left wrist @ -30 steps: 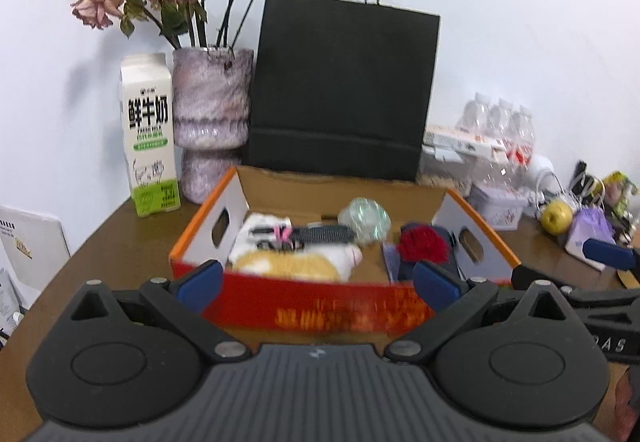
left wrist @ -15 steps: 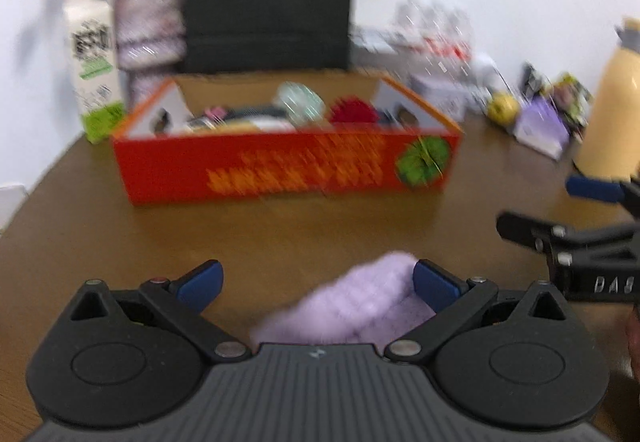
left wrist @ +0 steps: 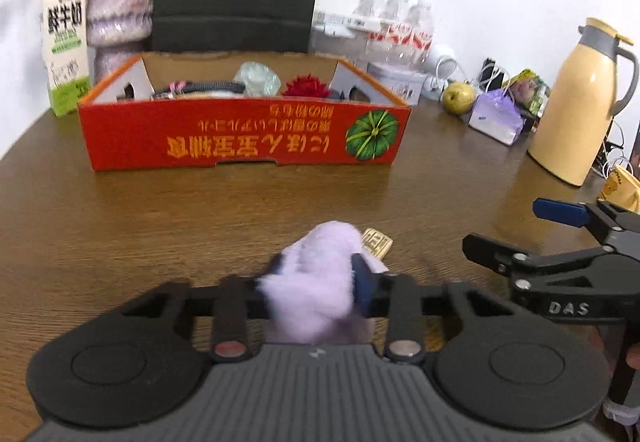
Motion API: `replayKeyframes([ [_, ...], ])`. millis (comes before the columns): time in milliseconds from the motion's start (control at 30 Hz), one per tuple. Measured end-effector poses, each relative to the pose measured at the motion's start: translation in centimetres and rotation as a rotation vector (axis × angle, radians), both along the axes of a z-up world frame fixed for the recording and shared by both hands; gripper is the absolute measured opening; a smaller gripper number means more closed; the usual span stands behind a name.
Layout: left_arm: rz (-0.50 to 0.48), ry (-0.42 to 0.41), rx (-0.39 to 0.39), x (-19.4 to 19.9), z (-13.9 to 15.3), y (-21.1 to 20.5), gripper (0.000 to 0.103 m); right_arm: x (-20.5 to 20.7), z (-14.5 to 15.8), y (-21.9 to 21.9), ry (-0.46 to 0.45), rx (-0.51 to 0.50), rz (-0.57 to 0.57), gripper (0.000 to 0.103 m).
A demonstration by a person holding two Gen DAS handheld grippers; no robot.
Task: Organize objects
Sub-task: 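Grasp the lilac headband with the left tool, then grasp the yellow soap bar with the right tool while the left tool holds the headband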
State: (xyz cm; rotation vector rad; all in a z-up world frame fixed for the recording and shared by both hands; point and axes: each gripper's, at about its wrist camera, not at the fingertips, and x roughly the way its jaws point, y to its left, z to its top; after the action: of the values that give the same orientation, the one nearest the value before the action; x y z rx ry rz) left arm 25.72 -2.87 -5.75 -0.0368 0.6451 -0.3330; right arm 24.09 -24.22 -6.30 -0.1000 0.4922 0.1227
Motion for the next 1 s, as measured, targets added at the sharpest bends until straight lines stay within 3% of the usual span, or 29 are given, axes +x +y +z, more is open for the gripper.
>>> replayKeyframes([
  [367,0.148,-0.122,-0.049,-2.5,2.2,4.0,0.029,-0.1,-0.1,-0.2,-0.003,0.012,-0.006,0.103],
  [533,0.218,-0.145,-0.049,-2.3,2.7,5.7,0.029,-0.5,0.1,0.7,-0.008,0.039,0.067,0.103],
  [733,0.244,-0.153,-0.043,-2.4,2.8,6.3,0.029,0.8,-0.5,3.8,0.078,0.021,0.171,0.103],
  [933,0.262,-0.147,-0.041,-2.5,2.7,6.9,0.029,4.0,-1.6,5.7,0.200,0.035,0.177,0.097],
  [1000,0.265,-0.142,-0.041,-2.4,2.7,7.0,0.029,4.6,-1.6,5.9,0.201,0.047,0.166,0.094],
])
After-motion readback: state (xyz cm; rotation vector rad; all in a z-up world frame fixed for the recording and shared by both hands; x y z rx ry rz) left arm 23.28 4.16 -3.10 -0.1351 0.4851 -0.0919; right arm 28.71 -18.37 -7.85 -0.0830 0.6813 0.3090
